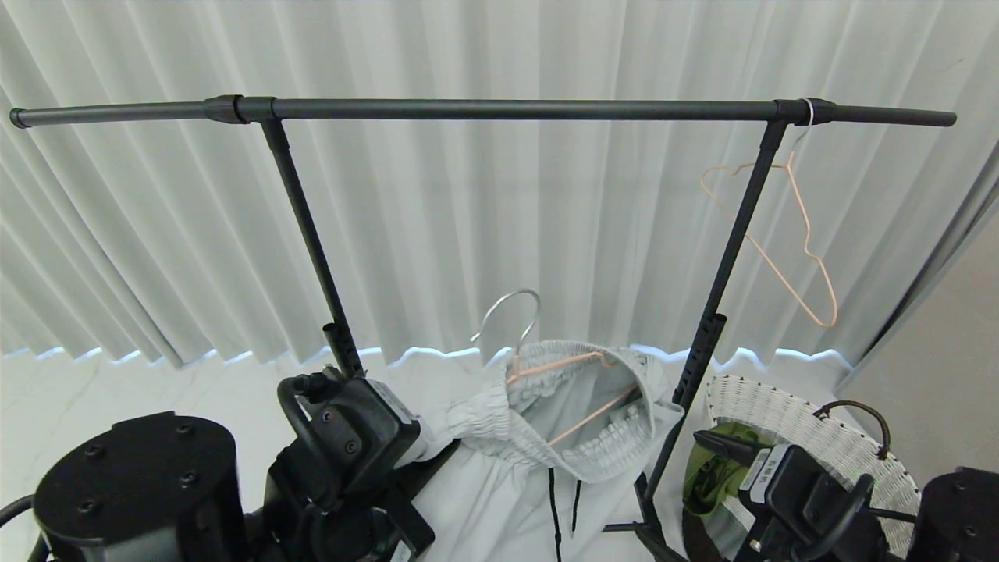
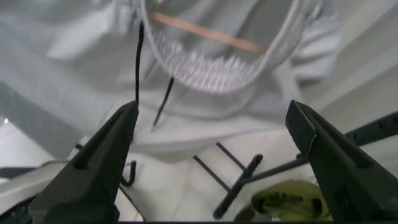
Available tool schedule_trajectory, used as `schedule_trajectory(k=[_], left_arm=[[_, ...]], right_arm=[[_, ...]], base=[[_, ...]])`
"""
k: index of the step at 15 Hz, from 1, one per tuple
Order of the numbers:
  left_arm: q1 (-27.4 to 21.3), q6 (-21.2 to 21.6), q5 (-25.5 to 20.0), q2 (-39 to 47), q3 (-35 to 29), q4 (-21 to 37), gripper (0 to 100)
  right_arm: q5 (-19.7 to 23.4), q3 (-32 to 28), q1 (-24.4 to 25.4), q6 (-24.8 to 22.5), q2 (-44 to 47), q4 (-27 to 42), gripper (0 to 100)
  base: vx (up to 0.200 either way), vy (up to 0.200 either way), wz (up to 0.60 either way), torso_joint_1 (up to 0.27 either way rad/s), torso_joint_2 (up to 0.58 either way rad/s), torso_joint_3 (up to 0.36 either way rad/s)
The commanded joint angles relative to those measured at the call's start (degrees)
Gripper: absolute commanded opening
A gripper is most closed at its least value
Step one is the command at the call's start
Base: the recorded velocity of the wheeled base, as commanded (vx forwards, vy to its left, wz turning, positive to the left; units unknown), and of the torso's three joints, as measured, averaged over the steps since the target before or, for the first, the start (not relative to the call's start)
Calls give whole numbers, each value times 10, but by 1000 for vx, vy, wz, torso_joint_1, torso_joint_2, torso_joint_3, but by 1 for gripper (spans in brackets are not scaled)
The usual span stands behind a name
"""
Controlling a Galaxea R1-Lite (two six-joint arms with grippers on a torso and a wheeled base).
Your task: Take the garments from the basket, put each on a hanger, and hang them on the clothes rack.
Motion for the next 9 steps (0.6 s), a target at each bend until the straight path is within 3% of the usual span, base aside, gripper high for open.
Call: schedule_trajectory(k=[1,3,6,8,9], left_arm=[[0,0,-14,-11,-2,-15,0],[3,4,-48,-6,-2,-58,0],[9,4,-64,-4,-12,-62,0],[42,11,-122,-2,-30,-63,0],[70,36,-166,2,-38,-62,0]], right_arm=[[1,-22,-10,0,-45,53,100],[3,-64,-24,2,-96,156,100],[22,-122,-33,5,-172,317,100],[56,-165,-43,5,-226,434,100],[73,-187,-53,5,-249,490,100]], base=[[0,0,0,0,0,0],[0,0,0,0,0,0],[0,0,0,0,0,0],[0,0,0,0,0,0],[0,0,0,0,0,0]])
